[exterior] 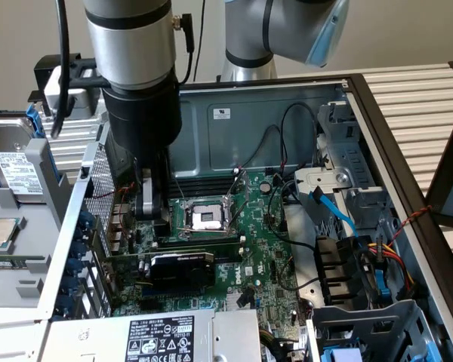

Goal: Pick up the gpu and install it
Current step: 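Press down on the gpu until it lock into place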

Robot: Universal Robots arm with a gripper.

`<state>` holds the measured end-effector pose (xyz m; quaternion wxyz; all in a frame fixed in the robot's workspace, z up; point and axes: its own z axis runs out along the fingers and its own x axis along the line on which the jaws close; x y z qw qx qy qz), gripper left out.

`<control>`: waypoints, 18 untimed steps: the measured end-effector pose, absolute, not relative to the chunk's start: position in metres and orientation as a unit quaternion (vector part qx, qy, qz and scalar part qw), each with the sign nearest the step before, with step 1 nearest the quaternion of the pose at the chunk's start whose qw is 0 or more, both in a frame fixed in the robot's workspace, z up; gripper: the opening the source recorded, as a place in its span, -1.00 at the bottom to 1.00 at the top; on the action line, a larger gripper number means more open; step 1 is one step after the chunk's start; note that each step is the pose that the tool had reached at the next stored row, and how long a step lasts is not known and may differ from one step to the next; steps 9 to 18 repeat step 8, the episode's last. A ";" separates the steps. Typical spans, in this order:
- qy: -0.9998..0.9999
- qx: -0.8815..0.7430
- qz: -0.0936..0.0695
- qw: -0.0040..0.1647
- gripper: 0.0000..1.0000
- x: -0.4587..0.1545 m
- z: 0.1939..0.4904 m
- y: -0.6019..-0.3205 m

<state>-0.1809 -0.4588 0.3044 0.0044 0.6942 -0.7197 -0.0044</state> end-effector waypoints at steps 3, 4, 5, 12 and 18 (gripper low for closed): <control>-0.720 0.694 -0.005 0.005 -0.79 -0.181 0.304 -0.459; -0.720 0.694 -0.005 0.005 -0.79 -0.181 0.304 -0.459; -0.720 0.694 -0.005 0.005 -0.79 -0.181 0.304 -0.459; -0.720 0.694 -0.005 0.005 -0.79 -0.181 0.304 -0.459; -0.720 0.694 -0.005 0.005 -0.79 -0.181 0.304 -0.459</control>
